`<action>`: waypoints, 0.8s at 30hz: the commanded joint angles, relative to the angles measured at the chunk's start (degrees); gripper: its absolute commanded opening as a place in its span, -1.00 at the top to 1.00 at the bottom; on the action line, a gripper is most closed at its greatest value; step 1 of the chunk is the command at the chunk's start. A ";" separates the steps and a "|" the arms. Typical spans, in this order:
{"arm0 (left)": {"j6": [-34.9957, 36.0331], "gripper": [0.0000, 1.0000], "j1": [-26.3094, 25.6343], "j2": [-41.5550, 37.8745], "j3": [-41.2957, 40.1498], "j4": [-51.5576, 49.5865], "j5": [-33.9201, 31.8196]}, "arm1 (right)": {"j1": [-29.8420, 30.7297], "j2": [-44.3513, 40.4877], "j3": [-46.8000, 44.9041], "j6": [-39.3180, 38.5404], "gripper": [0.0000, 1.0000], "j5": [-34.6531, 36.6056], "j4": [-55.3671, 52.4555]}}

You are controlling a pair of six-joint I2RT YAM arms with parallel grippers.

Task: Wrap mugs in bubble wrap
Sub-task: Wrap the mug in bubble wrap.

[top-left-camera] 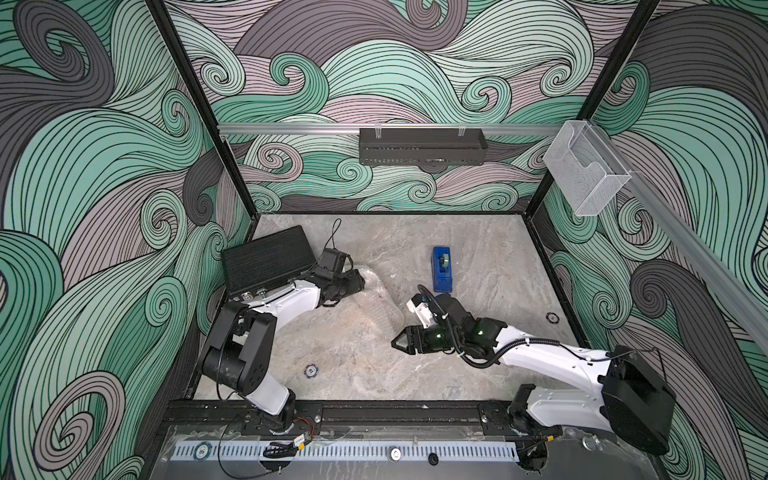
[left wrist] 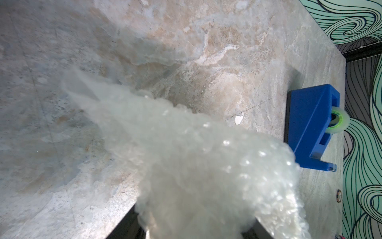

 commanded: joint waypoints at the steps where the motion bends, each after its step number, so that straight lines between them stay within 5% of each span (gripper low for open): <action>1: -0.25 -0.22 -0.10 -0.71 -0.86 -2.13 -1.68 | 1.57 -0.79 -0.86 -0.05 -0.44 5.33 3.17; 13: -0.06 -0.18 -0.13 -0.72 -0.95 -2.03 -1.25 | 1.64 7.21 4.69 -4.50 -0.02 9.53 0.23; 24: 0.28 -0.16 -0.11 -1.20 -1.47 -2.01 -1.11 | 1.49 12.09 11.73 -7.80 0.79 9.52 -7.45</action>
